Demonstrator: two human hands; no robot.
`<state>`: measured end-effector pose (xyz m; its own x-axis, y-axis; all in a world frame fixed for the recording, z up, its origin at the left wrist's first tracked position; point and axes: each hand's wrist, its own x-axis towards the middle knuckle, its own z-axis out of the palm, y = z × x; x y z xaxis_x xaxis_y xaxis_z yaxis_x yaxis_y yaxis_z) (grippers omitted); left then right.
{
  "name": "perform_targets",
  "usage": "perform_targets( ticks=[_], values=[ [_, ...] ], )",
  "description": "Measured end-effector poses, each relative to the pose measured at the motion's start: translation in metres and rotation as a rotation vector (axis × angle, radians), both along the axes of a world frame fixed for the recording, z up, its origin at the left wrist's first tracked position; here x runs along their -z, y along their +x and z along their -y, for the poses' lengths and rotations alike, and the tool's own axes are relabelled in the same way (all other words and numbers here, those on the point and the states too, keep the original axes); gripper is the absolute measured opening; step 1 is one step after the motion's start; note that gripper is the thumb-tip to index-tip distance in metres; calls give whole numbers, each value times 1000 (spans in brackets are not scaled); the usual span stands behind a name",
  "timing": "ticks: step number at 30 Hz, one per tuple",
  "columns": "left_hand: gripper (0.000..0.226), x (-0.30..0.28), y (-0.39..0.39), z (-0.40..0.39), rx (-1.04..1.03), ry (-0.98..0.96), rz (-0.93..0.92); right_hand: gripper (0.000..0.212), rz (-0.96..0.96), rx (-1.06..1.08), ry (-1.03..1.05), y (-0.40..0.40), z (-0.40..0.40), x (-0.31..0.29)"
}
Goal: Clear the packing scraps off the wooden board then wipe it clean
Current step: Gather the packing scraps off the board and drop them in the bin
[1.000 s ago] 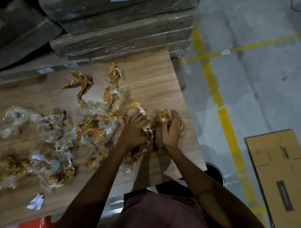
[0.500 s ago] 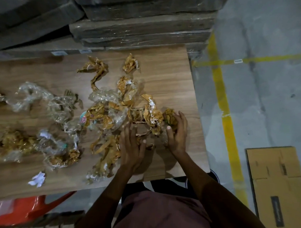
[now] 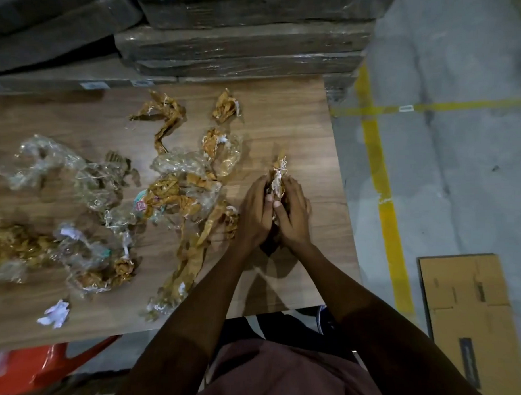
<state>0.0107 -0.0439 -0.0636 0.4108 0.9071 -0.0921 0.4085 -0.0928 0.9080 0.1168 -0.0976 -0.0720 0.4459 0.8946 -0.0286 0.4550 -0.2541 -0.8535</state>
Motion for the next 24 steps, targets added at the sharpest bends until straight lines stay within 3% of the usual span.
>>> perform_targets(
  ticks=[5, 7, 9, 12, 16, 20, 24],
  values=[
    [38, -5, 17, -6, -92, -11, 201, 49, -158, 139, 124, -12, -10, -1],
    [38, -9, 23, -6, -117, -53, 251, 34, -233, 223, 172, -16, -10, -7],
    [41, -14, 25, -6, -88, -76, 243, 32, -300, 311, 187, -17, -8, -7],
    [41, -24, 24, -7, -35, 19, 122, 43, -273, 360, 196, -15, -1, -1],
    [51, -29, 13, 7, -32, 179, -100, 35, -216, 294, 198, -19, 1, -1],
    [42, -28, -12, 24, -32, 420, -275, 45, -192, 239, 150, -14, 2, 7],
    [43, -15, -42, 43, -132, 457, -452, 36, -175, 165, 118, -13, 5, 12]
  ],
)
